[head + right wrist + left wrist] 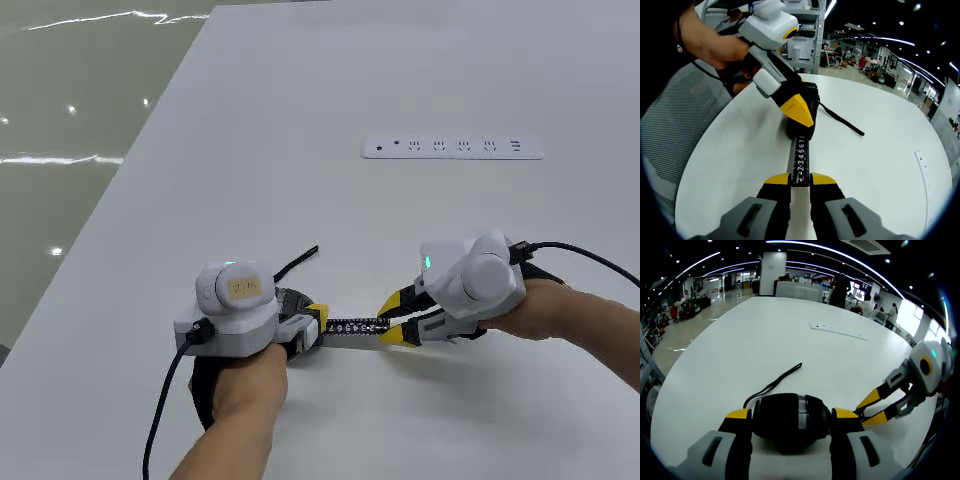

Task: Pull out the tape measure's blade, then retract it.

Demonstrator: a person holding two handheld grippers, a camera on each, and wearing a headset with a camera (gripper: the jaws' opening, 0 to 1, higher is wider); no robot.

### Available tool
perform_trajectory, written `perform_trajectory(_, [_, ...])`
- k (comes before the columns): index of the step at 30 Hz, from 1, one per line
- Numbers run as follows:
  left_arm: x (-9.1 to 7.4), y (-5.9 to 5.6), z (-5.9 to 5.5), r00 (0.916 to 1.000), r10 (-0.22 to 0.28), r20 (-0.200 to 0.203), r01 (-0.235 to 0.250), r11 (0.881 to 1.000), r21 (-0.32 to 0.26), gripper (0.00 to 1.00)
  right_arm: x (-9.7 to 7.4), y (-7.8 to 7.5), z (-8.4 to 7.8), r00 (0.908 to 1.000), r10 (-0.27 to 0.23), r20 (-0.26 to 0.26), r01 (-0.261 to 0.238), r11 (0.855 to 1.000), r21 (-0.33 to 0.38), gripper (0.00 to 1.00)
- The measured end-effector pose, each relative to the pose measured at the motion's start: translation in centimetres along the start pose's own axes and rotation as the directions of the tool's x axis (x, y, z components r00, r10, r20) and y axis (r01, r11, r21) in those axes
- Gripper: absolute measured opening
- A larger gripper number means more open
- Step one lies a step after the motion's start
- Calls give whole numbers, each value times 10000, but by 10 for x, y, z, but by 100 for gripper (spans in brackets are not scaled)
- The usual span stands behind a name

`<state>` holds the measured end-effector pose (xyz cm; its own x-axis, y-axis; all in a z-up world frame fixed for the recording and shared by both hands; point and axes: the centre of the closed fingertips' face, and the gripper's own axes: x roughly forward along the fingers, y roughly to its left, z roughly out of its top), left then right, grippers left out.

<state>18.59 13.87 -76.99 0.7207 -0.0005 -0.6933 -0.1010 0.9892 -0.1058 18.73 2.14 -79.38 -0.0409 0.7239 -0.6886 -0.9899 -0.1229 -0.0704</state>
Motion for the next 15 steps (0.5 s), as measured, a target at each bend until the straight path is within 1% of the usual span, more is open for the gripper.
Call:
perform_trajectory(6, [2,0,0,10000,-29,-16,29,10000,15,59,2,0,3,10000,3,3,-3,10000,-2,13])
perform_trajectory(15, [0,0,0,10000,-31,-12,31,10000,-4,59,5,0,6,10000,41,-31,-41,10000,-64,13])
